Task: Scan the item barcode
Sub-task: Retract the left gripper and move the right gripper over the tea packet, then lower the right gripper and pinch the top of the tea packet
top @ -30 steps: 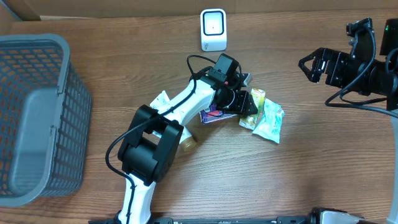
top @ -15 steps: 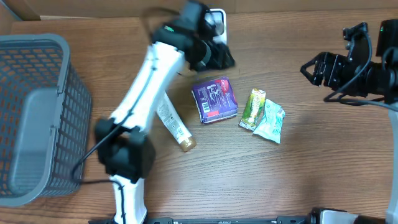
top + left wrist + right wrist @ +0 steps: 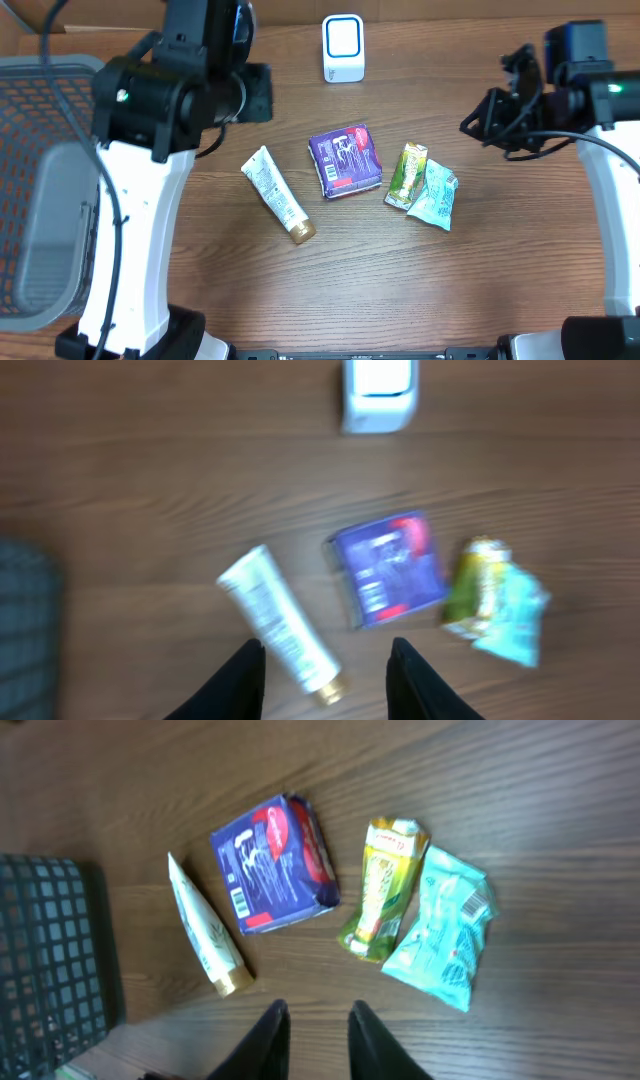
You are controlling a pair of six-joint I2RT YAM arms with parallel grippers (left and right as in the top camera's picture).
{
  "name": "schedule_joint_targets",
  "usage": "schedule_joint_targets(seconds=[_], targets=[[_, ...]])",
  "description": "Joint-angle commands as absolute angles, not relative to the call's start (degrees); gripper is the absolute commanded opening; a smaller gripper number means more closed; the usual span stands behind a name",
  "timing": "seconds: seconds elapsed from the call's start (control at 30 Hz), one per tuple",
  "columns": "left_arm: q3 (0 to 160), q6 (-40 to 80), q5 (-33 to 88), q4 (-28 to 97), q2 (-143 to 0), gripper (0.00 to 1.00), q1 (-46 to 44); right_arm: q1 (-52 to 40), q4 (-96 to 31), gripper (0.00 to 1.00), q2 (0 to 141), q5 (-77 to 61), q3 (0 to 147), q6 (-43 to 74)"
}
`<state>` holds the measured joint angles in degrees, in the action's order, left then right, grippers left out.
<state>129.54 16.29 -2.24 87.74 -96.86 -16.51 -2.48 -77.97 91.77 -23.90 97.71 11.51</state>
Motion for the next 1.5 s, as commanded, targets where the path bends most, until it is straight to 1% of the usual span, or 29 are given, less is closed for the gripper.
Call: schedule_joint_targets(seconds=[0.0, 0.07, 0.13, 0.2, 0.27, 0.53, 0.73, 1.0, 1.23, 1.33, 1.37, 1.4, 1.43, 1.47], targets=[[130.08, 16.93, -12.58, 90.61, -95.64, 0.32, -16.88, -5.74, -77.23, 0.16, 93.58, -19.57, 98.59, 14.31], [130.08, 18.65, -14.20, 92.66, -95.55, 0.31, -16.88, -7.38, -76.75, 0.14, 94.80, -18.87, 98.56, 15.38], [129.69, 18.98, -14.35, 93.84, -95.57, 0.33, -16.88, -8.51, -76.16, 0.11, 95.98, -18.81, 98.39, 15.79], [129.40, 20.45, -14.41, 95.48, -95.68, 0.36, -16.88, -9.52, -75.48, 0.06, 97.69, -16.08, 97.69, 19.03], [129.40, 22.72, -15.38, 96.64, -95.77, 0.37, -16.88, -10.11, -74.65, 0.04, 98.80, -14.11, 96.55, 20.64], [128.81, 25.82, -16.93, 96.79, -95.79, 0.43, -16.23, -11.31, -67.02, 0.04, 99.24, -14.41, 86.67, 22.79], [126.30, 25.87, -16.95, 96.82, -95.79, 0.52, -15.25, -11.31, -61.98, 0.04, 99.24, -15.53, 80.90, 22.76], [122.80, 26.74, -16.49, 96.82, -95.79, 0.54, -13.37, -11.31, -57.39, 0.04, 99.24, -15.73, 76.90, 22.76], [120.57, 20.56, -16.95, 96.82, -95.79, 0.56, -13.34, -13.13, -52.66, 0.04, 99.24, -16.60, 74.37, 22.74], [119.00, 20.53, -17.15, 96.73, -95.79, 0.67, -13.37, -14.96, -50.46, 0.04, 99.24, -16.51, 73.19, 22.76], [118.43, 20.53, -17.12, 96.49, -95.79, 0.68, -13.37, -15.29, -50.11, 0.04, 99.24, -16.34, 72.97, 22.76], [117.27, 20.56, -17.10, 95.26, -95.79, 0.87, -13.37, -15.81, -49.76, 0.04, 99.24, -14.94, 72.69, 23.68], [116.51, 20.56, -17.10, 94.26, -95.79, 1.00, -13.39, -16.08, -49.91, 0.04, 99.26, -13.13, 72.69, 25.15], [115.39, 20.56, -17.10, 92.38, -95.90, 0.99, -13.41, -16.19, -49.95, 0.04, 99.24, -10.90, 72.69, 26.98]])
